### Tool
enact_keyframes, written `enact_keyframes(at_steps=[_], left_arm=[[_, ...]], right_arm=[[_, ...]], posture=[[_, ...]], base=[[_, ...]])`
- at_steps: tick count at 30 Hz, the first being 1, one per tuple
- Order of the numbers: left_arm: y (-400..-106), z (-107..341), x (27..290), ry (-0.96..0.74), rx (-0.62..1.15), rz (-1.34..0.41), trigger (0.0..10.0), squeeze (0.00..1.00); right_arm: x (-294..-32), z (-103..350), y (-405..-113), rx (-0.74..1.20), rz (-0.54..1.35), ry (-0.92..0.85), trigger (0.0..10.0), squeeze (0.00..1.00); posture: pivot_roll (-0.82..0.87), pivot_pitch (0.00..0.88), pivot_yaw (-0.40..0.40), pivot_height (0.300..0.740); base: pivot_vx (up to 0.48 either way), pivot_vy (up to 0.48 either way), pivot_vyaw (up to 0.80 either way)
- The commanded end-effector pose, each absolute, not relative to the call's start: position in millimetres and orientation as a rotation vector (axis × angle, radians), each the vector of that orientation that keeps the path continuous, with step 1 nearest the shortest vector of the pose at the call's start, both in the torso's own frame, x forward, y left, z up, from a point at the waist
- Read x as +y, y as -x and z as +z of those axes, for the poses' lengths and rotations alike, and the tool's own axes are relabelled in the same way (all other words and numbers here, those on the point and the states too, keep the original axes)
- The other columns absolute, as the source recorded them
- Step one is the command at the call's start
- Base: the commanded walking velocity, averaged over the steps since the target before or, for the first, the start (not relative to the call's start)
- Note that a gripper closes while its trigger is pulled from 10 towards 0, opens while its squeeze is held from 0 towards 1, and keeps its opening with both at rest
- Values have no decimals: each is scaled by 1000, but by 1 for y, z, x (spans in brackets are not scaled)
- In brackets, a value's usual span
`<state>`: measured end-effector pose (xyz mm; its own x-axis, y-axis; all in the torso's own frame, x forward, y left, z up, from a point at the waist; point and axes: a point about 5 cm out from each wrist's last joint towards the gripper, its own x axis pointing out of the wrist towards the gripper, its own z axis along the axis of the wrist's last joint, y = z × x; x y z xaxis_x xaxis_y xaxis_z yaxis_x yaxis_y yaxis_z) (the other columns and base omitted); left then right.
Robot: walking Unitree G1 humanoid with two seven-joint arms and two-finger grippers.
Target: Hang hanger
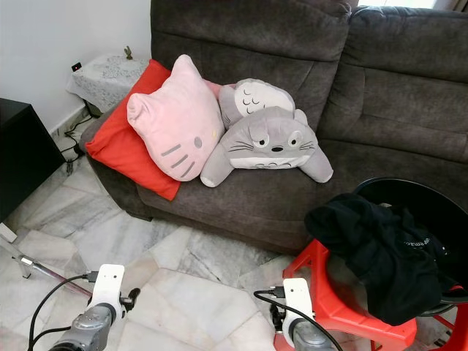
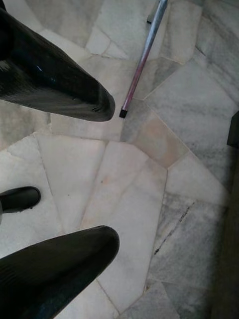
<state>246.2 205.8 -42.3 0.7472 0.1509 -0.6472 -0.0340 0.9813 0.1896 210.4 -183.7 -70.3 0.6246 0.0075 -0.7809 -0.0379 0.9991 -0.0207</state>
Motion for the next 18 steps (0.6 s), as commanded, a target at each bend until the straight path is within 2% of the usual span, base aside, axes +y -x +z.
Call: enact_keyframes(at_steps=[1, 3, 5, 6, 8, 15, 18], left_arm=[[-245, -43, 209, -175, 750, 111, 10000, 0], [-245, -43, 211, -177, 755, 112, 10000, 0], [-237, -48, 217, -209, 817, 93, 10000, 0], [-237, -48, 217, -209, 817, 93, 10000, 0], [-226, -59, 206, -239, 903, 12, 10000, 0], [-219, -65, 196, -227, 958, -14, 10000, 0], [-221, -65, 193, -212, 967, -8, 10000, 0]], right_arm=[[-184, -75, -202, 924, 16, 28, 10000, 0], [-184, -76, -200, 935, 21, 37, 10000, 0], [-185, -86, -182, 1035, 59, 111, 10000, 0], [-185, -86, -182, 1035, 59, 111, 10000, 0], [-191, -93, -165, 1120, 46, 120, 10000, 0], [-197, -99, -149, 1169, 41, 92, 10000, 0], [-208, -98, -146, 1171, 26, 95, 10000, 0]], posture=[[-81, 0, -39, 740], [-83, 0, -32, 740], [-87, 0, -23, 740], [-87, 0, -23, 740], [-80, 0, -26, 740], [-101, 0, -19, 740], [-111, 0, -19, 740]], base=[[0, 0, 0], [0, 0, 0], [0, 0, 0], [0, 0, 0], [0, 0, 0], [0, 0, 0], [0, 0, 0]])
